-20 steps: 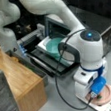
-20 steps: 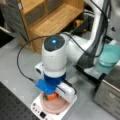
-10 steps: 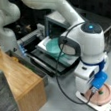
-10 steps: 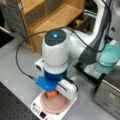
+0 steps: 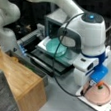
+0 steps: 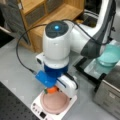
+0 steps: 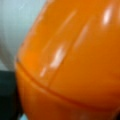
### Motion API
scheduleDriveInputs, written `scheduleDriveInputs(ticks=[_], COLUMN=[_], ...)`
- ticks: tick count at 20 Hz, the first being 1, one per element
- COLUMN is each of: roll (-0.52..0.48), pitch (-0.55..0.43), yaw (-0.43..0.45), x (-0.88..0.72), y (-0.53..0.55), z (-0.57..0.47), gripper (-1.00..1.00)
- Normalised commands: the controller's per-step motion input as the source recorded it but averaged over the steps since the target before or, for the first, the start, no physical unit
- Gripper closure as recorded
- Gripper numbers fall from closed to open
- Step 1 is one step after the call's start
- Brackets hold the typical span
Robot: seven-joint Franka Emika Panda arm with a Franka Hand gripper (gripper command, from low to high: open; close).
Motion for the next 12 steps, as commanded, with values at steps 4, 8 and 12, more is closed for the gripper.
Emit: scheduleDriveInputs(ticks=[4,8,12], roll=[-0.072,-0.131,-0.032], pitch=[0.215,0.259,0.278], yaw=[-0.681,-0.707,-0.679], x=[0.19,0.46,0.72], y=[0.16,0.24,0.22], z=[0.1,0.06,0.2], gripper=[1.0,1.0,1.0])
